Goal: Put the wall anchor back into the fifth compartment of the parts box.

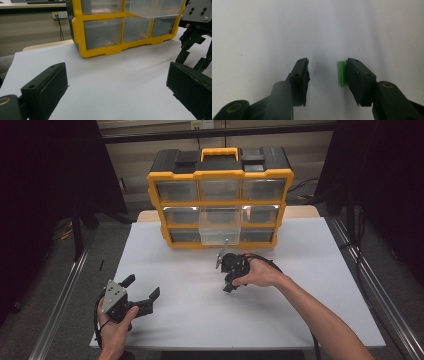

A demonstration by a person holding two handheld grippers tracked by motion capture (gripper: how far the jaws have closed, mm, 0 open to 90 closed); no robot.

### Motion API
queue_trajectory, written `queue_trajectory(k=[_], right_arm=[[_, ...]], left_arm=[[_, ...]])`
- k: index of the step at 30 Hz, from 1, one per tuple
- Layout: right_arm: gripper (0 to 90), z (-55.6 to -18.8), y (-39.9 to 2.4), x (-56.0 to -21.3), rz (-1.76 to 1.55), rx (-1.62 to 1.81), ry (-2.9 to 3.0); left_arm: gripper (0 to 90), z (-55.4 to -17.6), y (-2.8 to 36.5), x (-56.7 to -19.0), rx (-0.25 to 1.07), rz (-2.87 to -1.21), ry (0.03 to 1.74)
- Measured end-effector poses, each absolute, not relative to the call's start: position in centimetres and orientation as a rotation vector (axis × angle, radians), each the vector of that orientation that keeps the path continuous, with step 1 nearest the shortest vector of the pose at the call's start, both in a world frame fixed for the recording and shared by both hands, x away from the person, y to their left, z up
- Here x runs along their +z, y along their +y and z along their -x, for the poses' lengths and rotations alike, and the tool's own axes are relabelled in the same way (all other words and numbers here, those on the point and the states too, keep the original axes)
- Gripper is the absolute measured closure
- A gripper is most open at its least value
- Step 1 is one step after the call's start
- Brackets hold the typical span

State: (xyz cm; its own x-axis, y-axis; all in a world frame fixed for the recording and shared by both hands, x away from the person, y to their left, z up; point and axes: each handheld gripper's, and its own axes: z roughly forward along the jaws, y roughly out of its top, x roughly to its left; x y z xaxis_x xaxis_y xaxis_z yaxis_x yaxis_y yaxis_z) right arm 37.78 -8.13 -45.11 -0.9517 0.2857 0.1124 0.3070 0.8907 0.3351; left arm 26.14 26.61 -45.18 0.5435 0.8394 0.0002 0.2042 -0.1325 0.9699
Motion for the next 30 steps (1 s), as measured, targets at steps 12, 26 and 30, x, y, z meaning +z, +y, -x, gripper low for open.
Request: queue_trajectory(k=[12,26,30], right_arm=[[68.3,-37.89,-8.09,-45.28,0.403,-0.526,-3.003],[85.2,-37.9,-7.73,-45.24,0.418,-0.481,-3.045],[85.3,-37.91,-7.82,-45.25,0.441,-0.488,-3.031]], left_arm=[[3.6,-26.17,26.71,-45.14,0.7,-1.648,0.887],[3.6,-26.15,26.72,-45.11,0.708,-1.651,0.881],[3.6,-26.17,26.72,-45.13,0.702,-1.65,0.882]])
